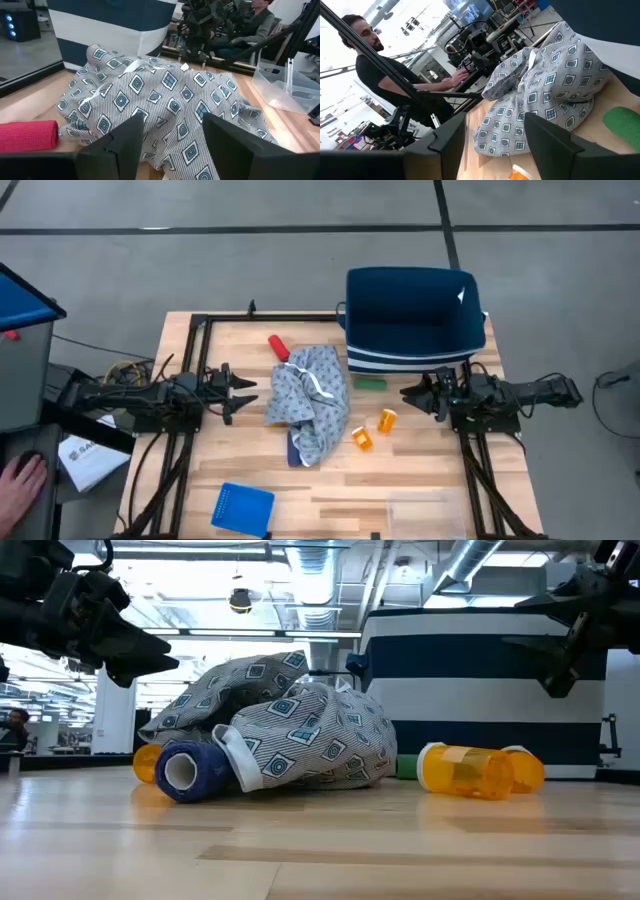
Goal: Pick & place medical supplies in basket/bin
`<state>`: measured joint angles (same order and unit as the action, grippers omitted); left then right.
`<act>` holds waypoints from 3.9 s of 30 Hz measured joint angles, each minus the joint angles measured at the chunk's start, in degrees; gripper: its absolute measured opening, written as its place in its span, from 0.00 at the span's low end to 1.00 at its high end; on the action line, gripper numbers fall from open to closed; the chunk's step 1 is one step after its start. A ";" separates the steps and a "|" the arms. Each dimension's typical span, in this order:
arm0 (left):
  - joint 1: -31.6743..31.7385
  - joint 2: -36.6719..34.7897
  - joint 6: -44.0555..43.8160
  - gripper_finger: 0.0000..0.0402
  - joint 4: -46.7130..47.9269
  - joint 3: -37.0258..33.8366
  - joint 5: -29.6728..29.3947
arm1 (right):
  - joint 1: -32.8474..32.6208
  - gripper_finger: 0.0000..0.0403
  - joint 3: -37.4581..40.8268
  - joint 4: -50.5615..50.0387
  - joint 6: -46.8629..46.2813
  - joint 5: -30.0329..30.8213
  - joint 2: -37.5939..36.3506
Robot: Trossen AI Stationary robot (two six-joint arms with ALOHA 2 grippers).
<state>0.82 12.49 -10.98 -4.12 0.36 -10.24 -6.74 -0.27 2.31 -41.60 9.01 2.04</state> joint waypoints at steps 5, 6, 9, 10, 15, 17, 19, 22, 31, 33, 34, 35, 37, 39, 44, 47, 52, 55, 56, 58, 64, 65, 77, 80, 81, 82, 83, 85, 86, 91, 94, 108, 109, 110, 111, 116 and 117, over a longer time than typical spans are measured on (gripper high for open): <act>0.02 0.00 -0.02 0.49 0.00 0.00 0.02 | 0.00 0.49 -0.01 0.02 0.00 0.00 0.00; 0.00 0.00 0.00 0.49 0.00 0.00 0.02 | 0.02 0.49 0.00 0.02 0.00 0.00 0.00; 0.00 -0.01 -0.02 0.49 0.00 0.00 0.01 | 0.02 0.49 -0.02 0.02 0.00 0.00 -0.01; 0.02 -0.01 -0.02 0.49 0.00 0.00 0.00 | 0.01 0.49 0.00 0.01 0.00 0.00 0.00; 0.01 -0.02 -0.02 0.49 0.00 0.00 0.01 | 0.02 0.49 -0.02 0.02 0.00 0.00 -0.02; 0.00 -0.01 0.00 0.49 0.00 0.02 0.02 | 0.00 0.49 -0.02 0.02 0.00 -0.02 0.00; 0.00 0.00 -0.02 0.49 0.00 0.00 0.00 | 0.00 0.49 -0.02 0.01 0.00 0.00 -0.02; 0.01 -0.01 -0.02 0.49 0.00 0.01 0.01 | 0.02 0.49 0.00 0.02 0.00 -0.01 0.00; 0.00 0.00 0.00 0.49 0.00 0.02 0.00 | 0.01 0.49 -0.01 0.01 0.00 0.00 -0.02; 0.02 0.00 -0.02 0.49 0.00 0.02 0.02 | 0.00 0.49 0.00 0.00 0.00 -0.02 0.00; 0.02 -0.02 -0.02 0.49 0.00 0.02 0.00 | 0.00 0.49 0.00 0.00 0.00 0.00 0.00; 0.02 0.00 -0.01 0.49 0.00 0.00 0.00 | 0.02 0.49 -0.01 0.00 0.00 0.00 -0.02; 0.01 0.00 -0.02 0.49 0.00 0.02 0.02 | 0.01 0.49 0.00 0.01 0.00 0.00 0.00; 0.00 0.00 -0.02 0.49 0.00 0.00 0.02 | 0.00 0.49 0.00 0.02 0.00 0.00 0.00; 0.02 -0.02 -0.02 0.49 0.00 0.00 0.02 | 0.01 0.49 -0.01 0.00 0.00 -0.01 -0.01; 0.02 -0.01 0.00 0.49 0.00 0.02 0.02 | 0.01 0.49 0.00 0.00 0.00 -0.01 0.00; 0.00 -0.02 -0.02 0.49 0.00 0.01 0.00 | 0.00 0.49 0.00 0.00 0.00 0.00 -0.02; 0.02 -0.01 -0.02 0.49 0.00 0.02 0.01 | 0.01 0.49 -0.02 0.00 0.00 -0.02 -0.01; 0.02 0.00 -0.02 0.49 0.00 0.00 0.02 | 0.02 0.49 -0.01 0.00 0.00 -0.01 -0.01; 0.01 -0.01 -0.01 0.49 0.00 0.01 0.00 | 0.02 0.49 0.00 0.00 0.00 -0.01 -0.01; 0.02 0.00 0.00 0.49 0.13 0.01 0.10 | 0.02 0.49 0.00 0.01 0.00 -0.02 -0.01; 0.00 0.00 0.00 0.49 0.15 0.01 0.12 | 0.02 0.49 -0.02 0.01 0.00 0.00 0.00; 0.02 0.00 1.10 0.49 1.30 0.00 1.39 | 0.01 0.49 -0.01 0.02 0.00 0.00 0.00; 0.00 0.00 0.12 0.48 0.95 0.02 0.71 | 0.00 0.49 0.00 0.02 0.00 0.00 0.00; 0.00 0.02 -0.43 0.47 0.17 0.00 -0.51 | 0.00 0.49 0.00 0.00 0.00 -0.02 0.00; 0.00 0.02 -1.10 0.46 -1.17 0.01 -2.00 | 0.00 0.49 0.00 0.01 0.02 -0.01 0.00; 0.00 -0.01 -1.57 0.46 -2.34 0.00 -3.54 | 0.02 0.49 -0.01 0.02 0.00 -0.01 -0.01; 0.00 0.00 -1.75 0.45 -3.85 0.01 -6.17 | 0.01 0.49 -0.02 0.00 0.00 -0.01 0.00; 0.00 -0.01 -1.77 0.44 -3.80 0.01 -7.45 | 0.01 0.49 -0.01 0.00 0.00 0.00 0.00; 0.00 0.00 -2.96 0.42 -3.80 0.02 -12.15 | 0.01 0.49 -0.01 0.00 0.00 0.00 -0.02; 0.00 0.00 -3.04 0.40 -3.80 0.01 -14.02 | 0.00 0.49 -0.01 0.00 0.00 -0.01 -0.01; 0.02 0.00 -8.34 0.39 -6.24 0.01 -7.61 | 0.02 0.49 0.00 0.02 0.00 0.00 -0.02; 0.02 -0.02 -9.26 0.39 -6.59 0.02 -5.66 | 0.01 0.49 0.00 0.02 -0.63 0.00 0.00; 0.02 -0.02 -9.71 0.39 -6.59 0.01 -3.89 | 0.02 0.49 -0.02 0.03 -2.35 0.00 -0.02; 0.02 0.00 -9.88 0.40 -6.74 0.00 -2.33 | 0.01 0.49 0.00 0.04 -4.97 0.00 -0.01; 0.01 0.00 -10.00 0.41 -8.30 0.00 -1.84 | 0.13 0.49 0.00 0.06 -19.20 0.21 0.00; 0.01 0.00 -9.99 0.41 -8.47 0.02 -1.98 | 0.24 0.49 -0.02 0.10 -20.24 0.56 -0.02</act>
<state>0.83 12.49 -20.97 -12.59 0.38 -12.22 -6.51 -0.30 2.41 -61.84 9.57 2.02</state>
